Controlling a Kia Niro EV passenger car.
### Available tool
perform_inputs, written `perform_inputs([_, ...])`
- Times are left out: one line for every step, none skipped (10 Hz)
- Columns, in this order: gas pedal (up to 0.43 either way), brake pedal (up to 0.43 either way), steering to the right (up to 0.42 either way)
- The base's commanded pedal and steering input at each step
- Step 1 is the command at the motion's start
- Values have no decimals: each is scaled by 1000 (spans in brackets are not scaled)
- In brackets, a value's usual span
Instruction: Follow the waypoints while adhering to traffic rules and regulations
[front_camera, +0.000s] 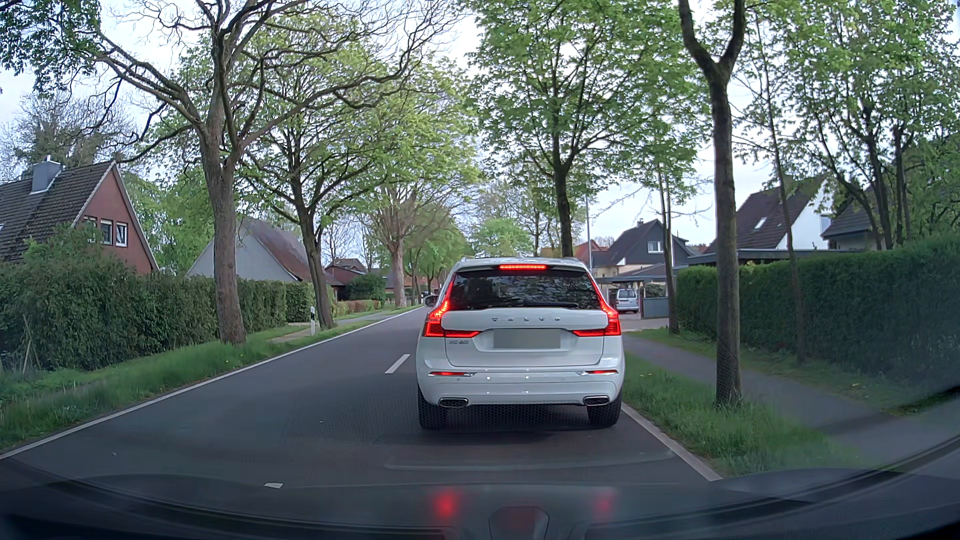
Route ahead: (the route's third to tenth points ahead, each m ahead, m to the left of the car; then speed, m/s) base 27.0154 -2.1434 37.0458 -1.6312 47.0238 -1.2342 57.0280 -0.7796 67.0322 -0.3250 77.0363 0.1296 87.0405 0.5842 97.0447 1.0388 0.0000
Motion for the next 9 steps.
perform_inputs([0, 140, -5])
perform_inputs([0, 140, -5])
perform_inputs([0, 140, -5])
perform_inputs([0, 140, -5])
perform_inputs([0, 140, -5])
perform_inputs([0, 134, -6])
perform_inputs([0, 140, -5])
perform_inputs([0, 140, -6])
perform_inputs([0, 134, -5])
